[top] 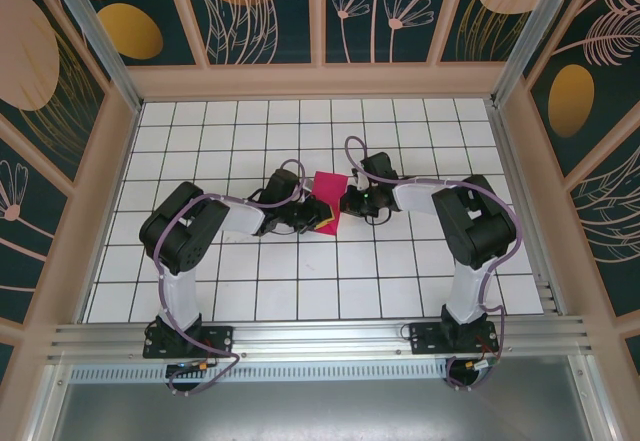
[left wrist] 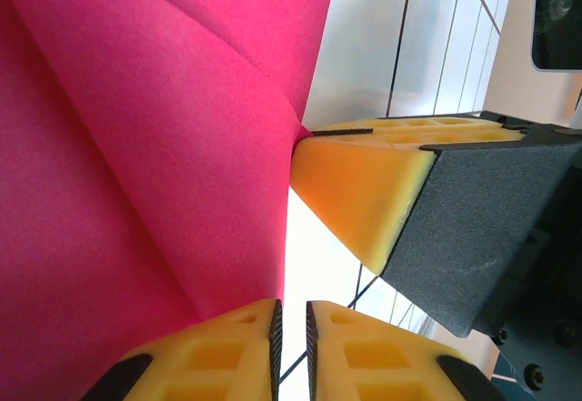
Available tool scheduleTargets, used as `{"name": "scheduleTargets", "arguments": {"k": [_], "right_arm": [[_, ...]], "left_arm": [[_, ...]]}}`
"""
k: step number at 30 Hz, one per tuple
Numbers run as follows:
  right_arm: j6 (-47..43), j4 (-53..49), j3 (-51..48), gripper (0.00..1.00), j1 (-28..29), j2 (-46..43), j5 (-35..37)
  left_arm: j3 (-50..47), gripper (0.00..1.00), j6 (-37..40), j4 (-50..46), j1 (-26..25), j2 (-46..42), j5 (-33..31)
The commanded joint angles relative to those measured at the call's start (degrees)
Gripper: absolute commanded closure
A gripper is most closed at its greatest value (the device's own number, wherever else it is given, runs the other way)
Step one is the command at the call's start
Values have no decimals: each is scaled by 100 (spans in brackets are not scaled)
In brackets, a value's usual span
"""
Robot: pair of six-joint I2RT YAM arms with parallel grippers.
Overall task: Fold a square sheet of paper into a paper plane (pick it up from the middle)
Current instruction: Fold the triangle a second time at the center of the table.
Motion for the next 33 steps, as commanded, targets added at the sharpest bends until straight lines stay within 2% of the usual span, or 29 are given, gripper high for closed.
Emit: {"name": "scheduleTargets", "arguments": {"k": [1, 33], "right_arm": [[-125, -211, 143, 99, -41, 166, 185], [-118, -284, 257, 100, -46, 281, 236]], "left_arm": [[142, 81, 112, -136, -48, 124, 38], [129, 81, 44, -677, -93, 213, -205]]}}
